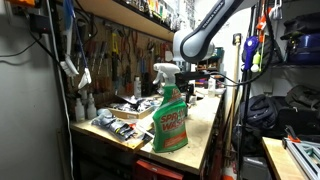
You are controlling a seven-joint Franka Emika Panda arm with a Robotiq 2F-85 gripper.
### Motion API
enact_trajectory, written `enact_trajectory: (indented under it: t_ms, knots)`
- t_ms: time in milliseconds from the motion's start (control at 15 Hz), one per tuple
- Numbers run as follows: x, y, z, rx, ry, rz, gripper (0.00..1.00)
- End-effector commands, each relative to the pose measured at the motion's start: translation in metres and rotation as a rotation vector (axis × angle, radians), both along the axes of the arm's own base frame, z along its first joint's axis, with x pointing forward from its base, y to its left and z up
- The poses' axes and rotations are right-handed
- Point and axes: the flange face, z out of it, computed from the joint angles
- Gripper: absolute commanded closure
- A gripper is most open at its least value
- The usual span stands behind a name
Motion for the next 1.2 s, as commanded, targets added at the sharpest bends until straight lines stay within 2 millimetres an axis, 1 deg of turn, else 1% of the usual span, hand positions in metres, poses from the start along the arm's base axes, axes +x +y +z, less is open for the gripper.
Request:
enact_trajectory:
  t_ms: [0, 67, 200, 267, 333, 400, 533, 733, 933, 1067, 1133]
  knots:
    - [0.001, -0.009, -0.007, 0.028, 0.027, -0.009, 0.18]
    - [0.0, -0.011, -0.008, 0.031, 0.024, -0.014, 0.18]
    - [0.0, -0.013, -0.01, 0.035, 0.021, -0.024, 0.21]
    - [0.0, -0.013, -0.01, 0.036, 0.024, -0.025, 0.3]
    - [0.001, -0.012, -0.01, 0.036, 0.022, -0.023, 0.45]
    - [0.0, -0.011, -0.009, 0.036, 0.021, -0.02, 0.46]
    - [-0.002, -0.005, -0.002, 0.041, 0.022, -0.002, 0.62]
    - [-0.013, 0.003, 0.02, 0.027, 0.017, 0.032, 0.62]
    - [-0.036, 0.006, 0.06, 0.011, -0.018, 0.05, 0.62]
    - [-0.047, 0.015, 0.077, 0.031, -0.029, 0.123, 0.62]
    - [-0.049, 0.026, 0.081, 0.041, -0.073, 0.2, 0.62]
